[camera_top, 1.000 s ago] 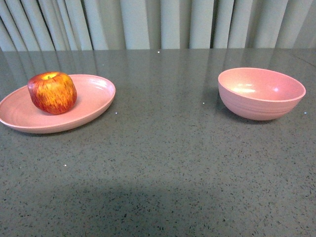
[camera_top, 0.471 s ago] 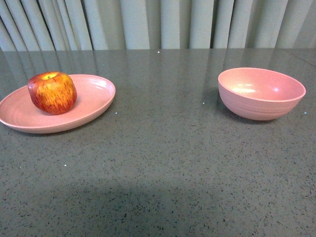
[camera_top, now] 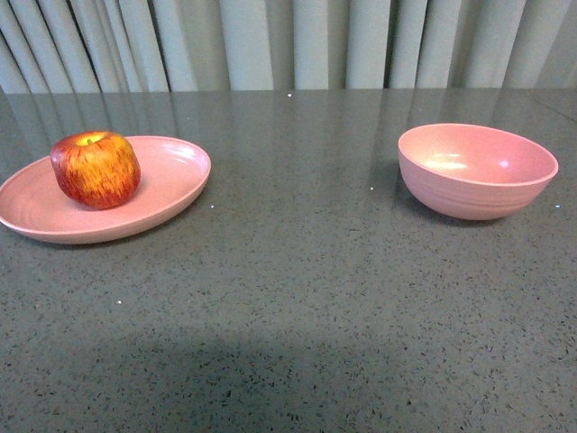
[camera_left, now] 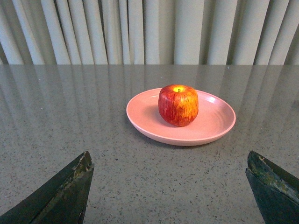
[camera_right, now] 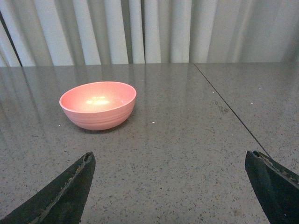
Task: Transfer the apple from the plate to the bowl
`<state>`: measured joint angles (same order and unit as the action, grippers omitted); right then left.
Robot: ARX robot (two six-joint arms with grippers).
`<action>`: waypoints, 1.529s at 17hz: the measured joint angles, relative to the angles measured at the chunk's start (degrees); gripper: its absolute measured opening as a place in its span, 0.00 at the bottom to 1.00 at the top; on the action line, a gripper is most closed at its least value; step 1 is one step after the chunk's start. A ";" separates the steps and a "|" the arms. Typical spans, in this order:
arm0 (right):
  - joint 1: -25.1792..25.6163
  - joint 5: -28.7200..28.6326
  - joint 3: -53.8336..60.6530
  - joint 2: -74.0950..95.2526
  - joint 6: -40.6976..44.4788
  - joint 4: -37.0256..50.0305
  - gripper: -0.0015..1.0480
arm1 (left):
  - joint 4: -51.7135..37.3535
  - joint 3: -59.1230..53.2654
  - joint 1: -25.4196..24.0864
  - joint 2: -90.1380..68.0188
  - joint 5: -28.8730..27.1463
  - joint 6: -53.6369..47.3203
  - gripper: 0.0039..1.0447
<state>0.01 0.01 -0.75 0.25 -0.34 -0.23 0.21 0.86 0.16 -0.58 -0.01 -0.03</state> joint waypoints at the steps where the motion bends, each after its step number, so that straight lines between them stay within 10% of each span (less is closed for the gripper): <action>1: 0.00 0.00 0.00 0.00 0.00 0.00 0.94 | 0.00 0.00 0.00 0.00 0.00 0.00 0.94; 10: -1.38 1.33 -2.89 5.40 -6.69 -7.74 0.94 | 0.00 0.00 0.00 0.00 0.00 0.00 0.94; 18: 0.44 -2.69 -29.46 48.52 -10.88 19.02 0.94 | 0.00 0.00 0.00 0.00 0.00 0.00 0.94; 26: -4.59 2.58 -69.92 100.41 -2.16 -4.15 0.94 | 0.00 0.00 0.00 0.00 -0.02 0.00 0.94</action>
<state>-4.58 2.59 -70.67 100.66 -2.50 -4.38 0.21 0.86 0.16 -0.58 -0.03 -0.03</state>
